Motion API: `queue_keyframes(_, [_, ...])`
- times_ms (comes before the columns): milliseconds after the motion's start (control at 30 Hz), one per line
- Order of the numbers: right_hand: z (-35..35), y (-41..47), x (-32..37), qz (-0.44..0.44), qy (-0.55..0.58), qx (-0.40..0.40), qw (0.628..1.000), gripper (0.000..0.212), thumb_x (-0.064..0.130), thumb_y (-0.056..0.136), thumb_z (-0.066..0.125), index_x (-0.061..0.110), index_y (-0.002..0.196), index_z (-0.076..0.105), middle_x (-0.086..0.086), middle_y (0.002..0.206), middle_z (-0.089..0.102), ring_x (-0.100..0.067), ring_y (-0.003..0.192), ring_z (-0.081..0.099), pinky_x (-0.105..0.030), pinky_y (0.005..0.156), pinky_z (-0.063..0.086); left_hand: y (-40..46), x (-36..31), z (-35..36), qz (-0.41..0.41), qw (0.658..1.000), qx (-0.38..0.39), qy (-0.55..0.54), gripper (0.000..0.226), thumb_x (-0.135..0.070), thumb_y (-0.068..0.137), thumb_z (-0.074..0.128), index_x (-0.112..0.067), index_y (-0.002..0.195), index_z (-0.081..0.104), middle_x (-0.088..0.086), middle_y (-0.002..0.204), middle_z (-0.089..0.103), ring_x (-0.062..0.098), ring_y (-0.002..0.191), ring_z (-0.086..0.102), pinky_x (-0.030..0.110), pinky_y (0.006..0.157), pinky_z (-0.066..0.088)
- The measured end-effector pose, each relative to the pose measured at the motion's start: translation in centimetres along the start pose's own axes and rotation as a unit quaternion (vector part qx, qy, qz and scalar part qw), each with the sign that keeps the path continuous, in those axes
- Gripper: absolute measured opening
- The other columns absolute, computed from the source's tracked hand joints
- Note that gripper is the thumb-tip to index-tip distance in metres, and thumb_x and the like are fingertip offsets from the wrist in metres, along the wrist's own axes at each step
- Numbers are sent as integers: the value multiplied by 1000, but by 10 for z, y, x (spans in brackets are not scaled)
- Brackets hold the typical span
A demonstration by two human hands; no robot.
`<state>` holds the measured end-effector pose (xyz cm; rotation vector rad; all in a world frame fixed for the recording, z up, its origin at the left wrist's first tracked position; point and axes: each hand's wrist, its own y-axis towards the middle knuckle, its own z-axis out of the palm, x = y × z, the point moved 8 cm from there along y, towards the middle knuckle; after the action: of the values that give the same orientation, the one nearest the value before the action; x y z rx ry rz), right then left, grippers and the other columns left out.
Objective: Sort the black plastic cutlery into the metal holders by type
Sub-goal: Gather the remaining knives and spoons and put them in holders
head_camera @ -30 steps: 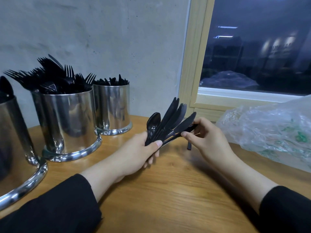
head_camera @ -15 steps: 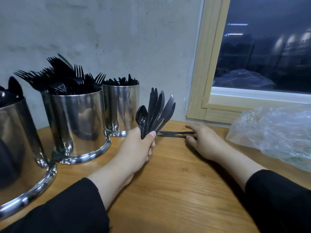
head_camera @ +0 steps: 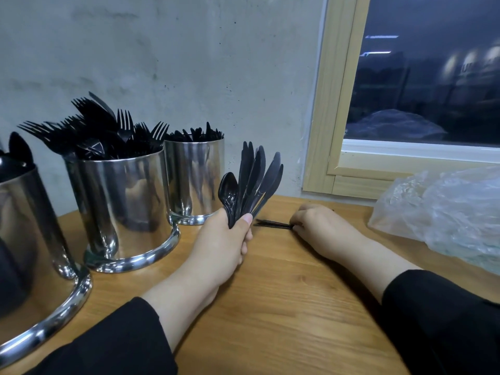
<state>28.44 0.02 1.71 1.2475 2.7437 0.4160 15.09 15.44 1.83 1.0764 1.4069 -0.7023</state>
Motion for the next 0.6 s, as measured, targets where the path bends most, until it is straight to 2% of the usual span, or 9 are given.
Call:
queue_keyframes(167, [-5, -8, 14, 34, 18, 6, 999, 21, 16, 92, 52, 10, 99, 71, -6, 100, 60, -29, 95, 61, -37, 83, 51, 1, -1, -4, 8, 1000, -13, 11, 30, -32, 104, 52, -8, 87, 57, -3, 58, 55, 13, 48, 47, 17, 43, 39])
queue_keyframes(300, [-9, -14, 22, 69, 3, 23, 997, 19, 15, 88, 53, 7, 96, 69, -9, 98, 62, -31, 93, 61, -35, 76, 52, 1, -2, -5, 16, 1000, -18, 17, 33, -33, 104, 52, -4, 90, 58, -2, 58, 55, 12, 47, 47, 16, 42, 39])
queue_keyframes(433, [-15, -21, 30, 78, -28, 60, 995, 11, 13, 88, 54, 6, 92, 62, -8, 90, 57, -30, 85, 58, -31, 64, 41, 0, -3, -6, 18, 999, -24, 12, 34, -35, 103, 53, -4, 92, 58, -2, 59, 56, 10, 46, 47, 15, 41, 38])
queue_keyframes(500, [-19, -24, 35, 79, -48, 71, 993, 7, 13, 89, 53, 9, 85, 54, -7, 86, 53, -27, 79, 52, -31, 63, 38, -1, -4, -6, 19, 999, -25, 6, 30, -33, 104, 53, -8, 88, 57, -1, 61, 56, 9, 46, 47, 15, 41, 38])
queue_keyframes(600, [-22, -28, 39, 79, -58, 74, 992, 9, 13, 90, 52, 12, 82, 48, -8, 87, 52, -28, 80, 51, -31, 64, 37, -2, -4, -6, 16, 1000, -23, -4, 28, -32, 104, 53, -12, 85, 56, -1, 64, 57, 11, 49, 48, 18, 44, 40])
